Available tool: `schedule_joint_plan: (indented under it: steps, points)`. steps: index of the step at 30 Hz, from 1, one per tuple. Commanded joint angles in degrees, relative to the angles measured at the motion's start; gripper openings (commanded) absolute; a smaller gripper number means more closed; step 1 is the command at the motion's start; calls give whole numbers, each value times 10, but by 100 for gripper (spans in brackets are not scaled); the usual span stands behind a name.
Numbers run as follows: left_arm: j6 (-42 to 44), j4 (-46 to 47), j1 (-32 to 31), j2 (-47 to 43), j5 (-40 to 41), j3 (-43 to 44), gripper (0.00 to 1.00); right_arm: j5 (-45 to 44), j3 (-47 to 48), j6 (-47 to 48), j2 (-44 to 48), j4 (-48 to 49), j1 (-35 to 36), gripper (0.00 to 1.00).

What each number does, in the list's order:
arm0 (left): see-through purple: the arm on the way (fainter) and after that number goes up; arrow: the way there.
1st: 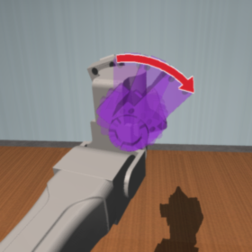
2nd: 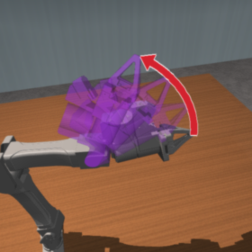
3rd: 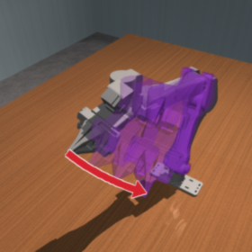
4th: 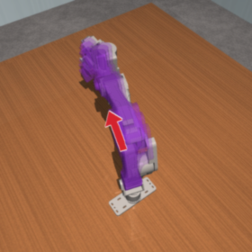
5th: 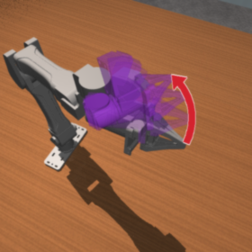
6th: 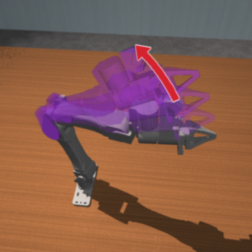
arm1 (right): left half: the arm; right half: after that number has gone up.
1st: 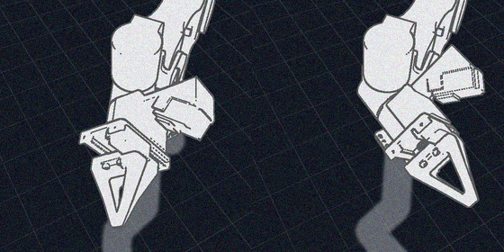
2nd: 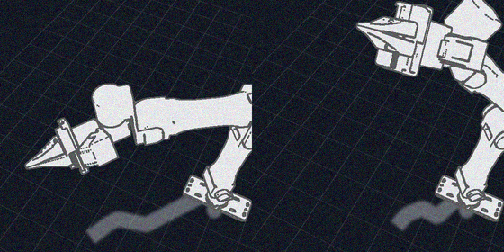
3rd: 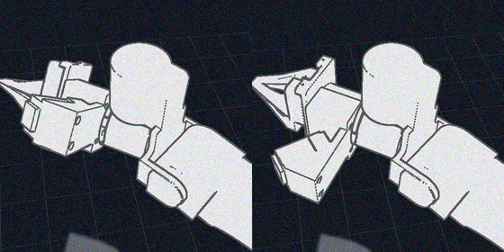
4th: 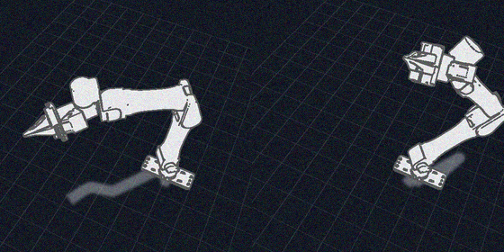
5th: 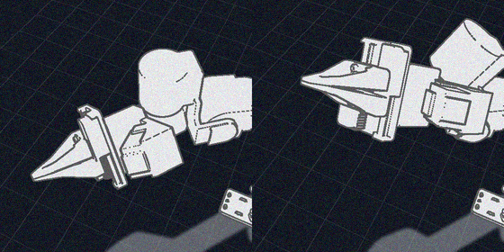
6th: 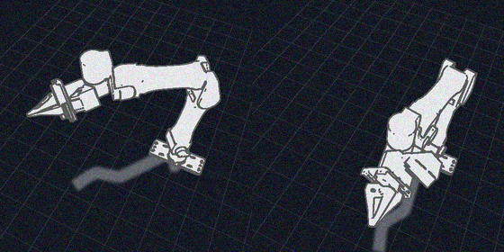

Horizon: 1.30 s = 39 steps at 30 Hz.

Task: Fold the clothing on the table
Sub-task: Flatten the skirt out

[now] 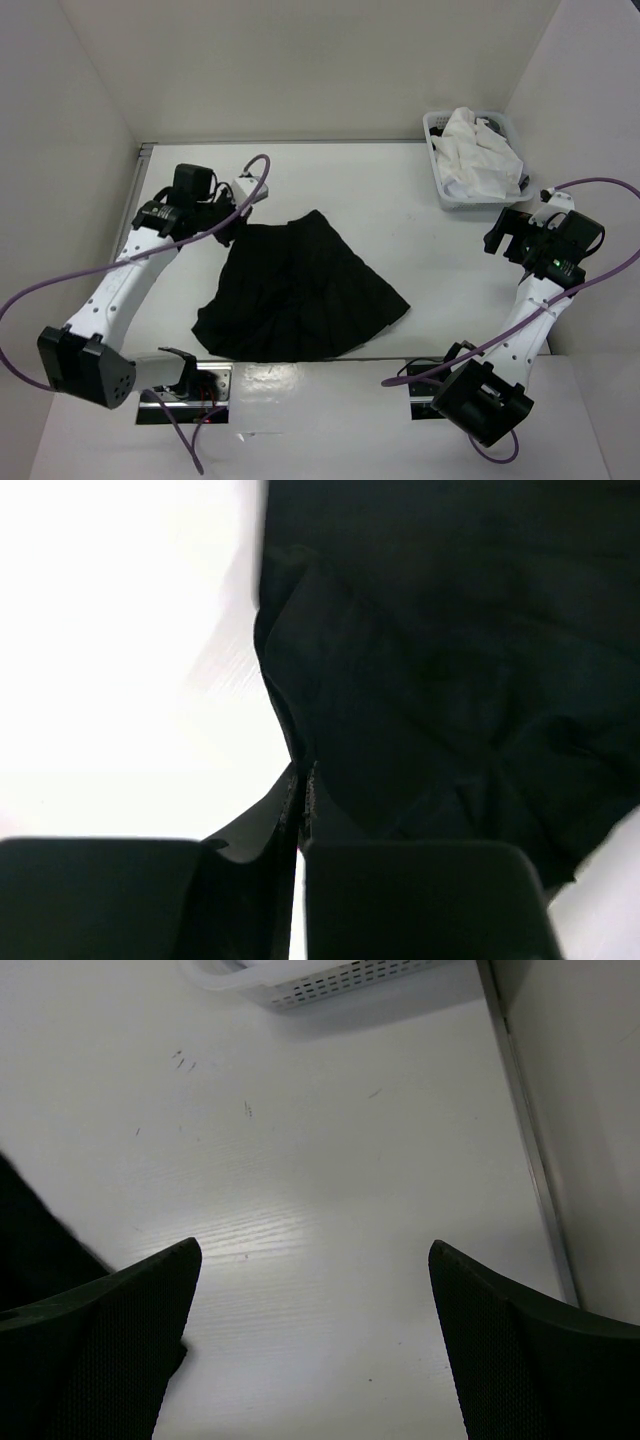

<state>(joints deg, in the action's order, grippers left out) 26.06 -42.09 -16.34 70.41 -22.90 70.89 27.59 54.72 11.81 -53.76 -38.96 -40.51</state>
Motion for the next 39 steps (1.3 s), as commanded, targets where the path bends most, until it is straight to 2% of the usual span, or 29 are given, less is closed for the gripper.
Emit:
schedule_joint_plan:
  steps: [1,4,8,13,16,17,22,23,26,30,35,39]
  points:
    - [-73,68,66,29,61,-10,0,-4,-2,-4,10,27,-4,98]
    - [-115,74,110,78,93,-15,0,-4,-2,-4,10,27,-4,98]
    - [-145,82,189,148,85,-15,2,1,-2,2,10,21,-4,98]
    - [-160,82,208,217,90,-1,3,48,-2,32,-12,14,-4,98]
    - [-166,82,208,244,90,-1,3,45,26,37,-73,-11,84,98]
    - [-166,82,208,244,90,-8,3,45,32,37,-89,-22,157,98]
    - [-164,82,208,239,80,-28,3,37,85,83,-204,-61,279,98]
    - [-164,82,208,234,80,-33,4,29,93,89,-221,-61,332,98]
    - [-149,89,208,221,68,-58,4,16,112,89,-280,-51,393,98]
    - [-134,94,167,221,85,-66,4,21,140,95,-353,-21,459,97]
    - [-134,99,77,293,134,-35,4,54,177,100,-423,15,472,96]
    - [-128,111,8,357,145,6,4,54,183,95,-437,55,477,95]
